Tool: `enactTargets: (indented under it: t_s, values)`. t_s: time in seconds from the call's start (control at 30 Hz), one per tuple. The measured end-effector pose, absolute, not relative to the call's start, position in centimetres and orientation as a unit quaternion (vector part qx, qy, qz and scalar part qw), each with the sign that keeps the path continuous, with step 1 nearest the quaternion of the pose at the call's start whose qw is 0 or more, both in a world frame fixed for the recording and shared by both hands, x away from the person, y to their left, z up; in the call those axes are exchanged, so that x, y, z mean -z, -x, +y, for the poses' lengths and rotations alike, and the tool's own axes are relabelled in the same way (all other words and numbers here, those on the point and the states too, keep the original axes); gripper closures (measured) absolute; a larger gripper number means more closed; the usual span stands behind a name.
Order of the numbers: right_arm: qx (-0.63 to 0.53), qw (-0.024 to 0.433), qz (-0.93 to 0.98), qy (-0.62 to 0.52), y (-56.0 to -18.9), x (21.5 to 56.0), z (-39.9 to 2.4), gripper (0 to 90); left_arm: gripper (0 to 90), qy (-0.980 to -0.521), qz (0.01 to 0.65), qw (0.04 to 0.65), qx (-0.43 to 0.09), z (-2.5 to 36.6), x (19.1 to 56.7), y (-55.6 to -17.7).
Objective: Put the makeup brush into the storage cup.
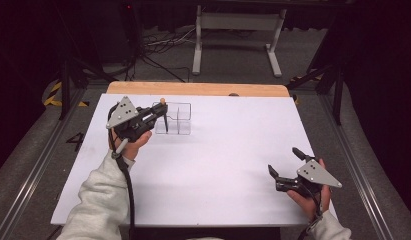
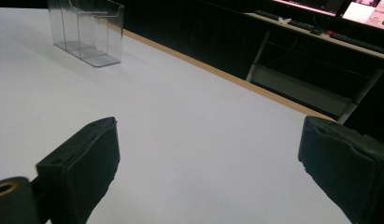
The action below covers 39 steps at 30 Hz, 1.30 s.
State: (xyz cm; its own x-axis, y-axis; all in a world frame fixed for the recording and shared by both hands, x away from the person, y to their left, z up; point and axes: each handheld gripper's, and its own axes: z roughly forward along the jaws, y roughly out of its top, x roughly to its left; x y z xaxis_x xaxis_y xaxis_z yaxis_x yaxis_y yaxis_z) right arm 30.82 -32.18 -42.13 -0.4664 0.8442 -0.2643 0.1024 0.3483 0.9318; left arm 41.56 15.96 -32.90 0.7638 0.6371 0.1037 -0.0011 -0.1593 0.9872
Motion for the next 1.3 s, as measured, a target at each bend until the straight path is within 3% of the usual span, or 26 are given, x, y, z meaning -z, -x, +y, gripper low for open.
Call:
enactTargets:
  t_s: [0.6,1.3]
  values:
    - [-0.470,0.396,0.715,-0.332,-30.8,42.2,-32.3,6.3,83.4,-0.713,0.216,0.608,-0.274,15.3,30.2,-43.5]
    - [-0.471,0.395,0.716,-0.332,-30.9,42.3,-32.3,6.6,83.3,-0.708,0.231,0.608,-0.274,14.5,30.6,-47.2]
